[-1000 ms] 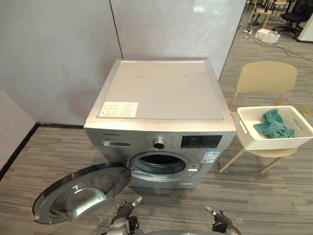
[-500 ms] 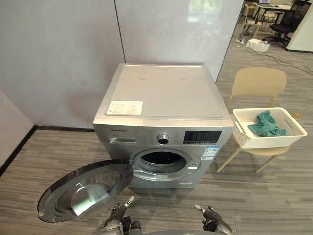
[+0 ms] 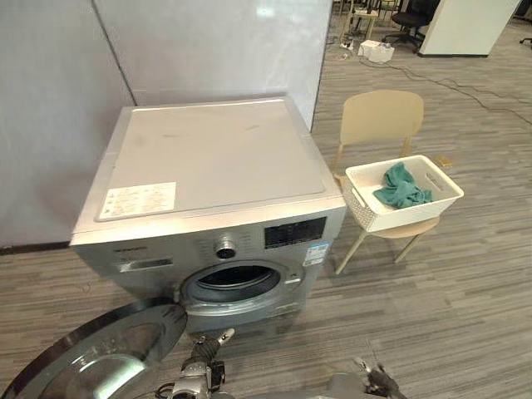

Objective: Pick up the laundry basket with both hands and put the clothes into the washing machine.

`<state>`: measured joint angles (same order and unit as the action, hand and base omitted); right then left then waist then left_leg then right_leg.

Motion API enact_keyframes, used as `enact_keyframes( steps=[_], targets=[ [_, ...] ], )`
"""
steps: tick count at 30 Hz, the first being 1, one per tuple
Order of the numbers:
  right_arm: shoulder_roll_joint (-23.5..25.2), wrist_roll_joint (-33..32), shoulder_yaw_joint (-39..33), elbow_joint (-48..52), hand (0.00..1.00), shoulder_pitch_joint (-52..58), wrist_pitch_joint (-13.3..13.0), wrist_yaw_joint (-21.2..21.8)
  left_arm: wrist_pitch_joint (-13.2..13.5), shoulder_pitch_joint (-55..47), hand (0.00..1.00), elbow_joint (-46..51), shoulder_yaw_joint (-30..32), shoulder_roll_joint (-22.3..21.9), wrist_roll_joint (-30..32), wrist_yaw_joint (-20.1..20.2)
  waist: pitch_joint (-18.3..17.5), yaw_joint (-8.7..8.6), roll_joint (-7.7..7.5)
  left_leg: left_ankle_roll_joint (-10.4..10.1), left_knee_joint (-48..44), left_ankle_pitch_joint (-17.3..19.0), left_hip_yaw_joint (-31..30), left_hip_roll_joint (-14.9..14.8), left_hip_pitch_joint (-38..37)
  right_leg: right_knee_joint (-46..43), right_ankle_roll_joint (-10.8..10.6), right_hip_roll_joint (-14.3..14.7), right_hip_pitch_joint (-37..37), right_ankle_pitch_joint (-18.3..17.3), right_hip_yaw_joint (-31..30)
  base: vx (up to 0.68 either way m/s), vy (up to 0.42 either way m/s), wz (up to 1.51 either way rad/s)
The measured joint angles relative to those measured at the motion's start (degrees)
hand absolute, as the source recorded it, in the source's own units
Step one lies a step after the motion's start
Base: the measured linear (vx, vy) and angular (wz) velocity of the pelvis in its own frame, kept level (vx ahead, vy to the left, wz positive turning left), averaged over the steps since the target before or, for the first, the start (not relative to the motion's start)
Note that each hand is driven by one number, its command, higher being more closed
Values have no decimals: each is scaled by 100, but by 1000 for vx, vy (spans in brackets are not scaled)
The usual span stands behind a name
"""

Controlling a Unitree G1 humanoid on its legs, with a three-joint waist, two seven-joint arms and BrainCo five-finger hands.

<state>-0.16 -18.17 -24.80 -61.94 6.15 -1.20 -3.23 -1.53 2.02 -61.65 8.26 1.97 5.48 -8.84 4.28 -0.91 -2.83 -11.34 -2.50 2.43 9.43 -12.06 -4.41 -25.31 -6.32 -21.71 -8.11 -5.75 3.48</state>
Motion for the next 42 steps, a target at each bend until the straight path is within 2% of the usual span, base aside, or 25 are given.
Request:
enact_keyframes(
  steps=[2, 3, 4, 7, 9, 10, 12, 13, 14, 15, 16, 17, 20, 23, 26, 28, 29, 30, 32, 35, 37, 39, 40, 41, 42],
  targets=[
    [-313, 33, -37, -211, 0, -13, 30, -21, 21, -31, 0, -101, -360, -104, -19, 17, 10, 23, 296, 0, -326, 304, -360, -10, 160, 490, -94, 331, 126, -23, -37, 101, -166, -45],
    [-371, 31, -13, -249, 0, 11, 93, -18, 21, -61, 0, -146, -372, -117, -17, 17, -10, 7, 348, -2, -365, 298, -329, -106, 83, 781, -570, 418, 310, -103, 45, 113, -164, -49],
    [-428, 32, 16, -310, 0, 46, 168, -4, 28, -118, 0, -212, -360, -102, -13, 17, -10, 5, 373, -54, -369, 332, -217, -270, -80, 1004, -764, 561, 515, -240, 80, 121, -204, -47],
    [-481, 47, 246, -368, 0, 30, 168, 89, 25, -269, 0, -311, -213, -64, 7, 102, -63, -41, 511, -204, -547, 254, -83, -726, -231, 942, -554, 1022, 555, -349, -5, 15, -189, -38],
    [-494, 50, 473, -365, 0, -23, 144, 98, 28, -365, 0, -294, -73, 3, -36, 118, -48, -38, 455, -255, -1137, 172, -176, -947, 73, 907, -403, 1227, 499, -457, -50, -83, -150, -21],
    [-491, 42, 537, -368, 0, -41, 134, 94, 28, -388, 0, -252, 33, 33, -52, 119, -39, -30, 437, -123, -1587, 82, -290, -1038, 334, 938, -350, 1315, 515, -448, -46, -56, -202, -11],
    [-449, 24, 564, -408, 0, -66, 126, 92, 27, -419, 0, -110, 161, 139, -77, 108, 56, -27, 385, 518, -2354, -326, -420, -1148, 757, 1084, -221, 1414, 684, -380, -27, -34, -216, -1],
    [-441, 22, 563, -420, 0, -66, 120, 91, 51, -412, 0, -64, 226, 185, -75, 112, 89, 15, 315, 1197, -2789, -780, -401, -1245, 982, 1303, -92, 1522, 904, -300, -8, -5, -223, 3],
    [-459, 21, 567, -414, 0, -59, 98, 71, 90, -396, 0, -58, 332, 176, -73, 113, 139, 31, 267, 1309, -3254, -772, -441, -1296, 1197, 1462, 22, 1575, 1082, -233, -9, 3, -186, 1],
    [-517, 20, 560, -408, 0, -81, 67, 62, 86, -374, 0, -65, 335, 134, -71, 113, 157, 33, 310, 1154, -3590, -452, -449, -1191, 1276, 1489, 97, 1607, 1136, -205, -17, 12, -93, -7],
    [-625, 19, 560, -408, 0, -121, 7, 41, 80, -360, 0, -65, 314, 72, -68, 118, 220, 26, 419, 947, -3904, 84, -453, -841, 1334, 1512, 131, 1603, 1181, -194, -50, 6, 27, -25],
    [-763, 20, 562, -373, 0, -181, -51, 40, 85, -363, 0, -48, 300, -80, -65, 123, 305, 22, 593, 668, -3837, 682, -457, -15, 1340, 1538, 166, 1589, 1173, -171, -125, 1, 50, -29],
    [-614, 26, 576, -321, 0, -197, -27, 70, 83, -490, 0, 42, 250, -84, -33, 141, 269, 57, 661, 838, -1961, 1342, -467, 635, 712, 1620, 120, 1677, 1048, -140, -208, 28, 49, -16],
    [-443, 44, 700, -165, 0, -293, -6, 77, 74, -415, 0, 80, 396, -93, -28, 151, 283, 196, 533, 993, -1654, 1192, -522, 862, 696, 1768, 68, 1595, 969, -25, -321, 111, 27, -8],
    [-332, 91, 951, 87, 0, -329, 2, 74, 49, -432, 0, 130, 493, -177, -31, 125, 266, 199, 498, 1087, -1617, 1278, -440, 976, 410, 1148, -55, 1397, 991, -417, -325, 150, 48, -2],
    [-285, 98, 1018, 493, 0, -164, -25, 99, 23, -359, 0, 134, 466, -188, -31, 120, 211, 190, 432, 1162, -1578, 1446, -479, 1132, 240, -376, -134, 1172, 403, -722, -236, 140, 32, 13],
    [-271, 103, 1021, 543, 0, -162, -28, 104, 16, -342, 0, 141, 427, -192, -30, 119, 185, 187, 443, 1181, -1578, 1451, -476, 1161, 213, -1005, -137, 1123, 108, -712, -273, 209, 17, 19],
    [-216, 150, 1023, 607, 0, -160, -29, 109, 16, -327, 0, 178, 303, -155, -17, 119, 208, 177, 299, 1204, -1602, 1476, -485, 1254, 130, -2194, -142, 1028, -441, -505, -478, 270, -50, 34],
    [-126, 249, 1023, 604, 0, -96, -17, 115, -36, -318, 0, 259, 279, -73, 5, 111, 262, 152, 157, 1199, -1757, 1529, -642, 1250, -83, -3495, -89, 984, -950, -380, -663, 279, -106, 49],
    [-157, 234, 682, 518, 0, -64, 0, 105, -41, -282, 0, 286, 58, -114, 184, 134, 228, 83, 233, 992, -1710, 1588, -891, 917, -174, -3311, 158, 781, -1173, -558, -490, 263, -246, 55],
    [-145, 231, 382, 508, 0, -52, 4, 90, -44, -275, 0, 284, 52, -173, 207, 120, 239, 57, 274, 740, -1595, 1598, -1039, 657, -274, -2060, 323, 297, -1099, -483, -566, 233, -400, 33],
    [-113, 252, 255, 444, 0, -9, 46, 100, -31, -330, 0, 278, -30, -117, 205, 113, 210, 21, 253, 482, -1550, 1657, -1132, 372, -422, -525, 307, 236, -677, 22, -852, 201, -413, 19],
    [-82, 250, 124, 351, 0, 16, 56, 104, -21, -355, 0, 257, -152, -35, 210, 110, 129, 17, 161, 295, -1548, 1714, -1245, 267, -426, -119, -260, 313, -519, 301, -1041, 180, -478, 4],
    [-136, 292, -27, 138, 0, 12, 63, 95, -21, -369, 0, 232, -192, -49, 246, 120, 12, 24, 299, 215, -1518, 1699, -1413, -28, -400, 6, -848, 561, -411, -193, -930, 263, -775, 0],
    [-318, 307, -153, 33, 0, -37, 91, 93, 8, -368, 0, 124, -224, -237, 324, 135, 31, 2, 558, 88, -1548, 1549, -1583, -337, -358, -103, -798, 794, -443, -427, -685, 194, -640, 3]
  ],
)
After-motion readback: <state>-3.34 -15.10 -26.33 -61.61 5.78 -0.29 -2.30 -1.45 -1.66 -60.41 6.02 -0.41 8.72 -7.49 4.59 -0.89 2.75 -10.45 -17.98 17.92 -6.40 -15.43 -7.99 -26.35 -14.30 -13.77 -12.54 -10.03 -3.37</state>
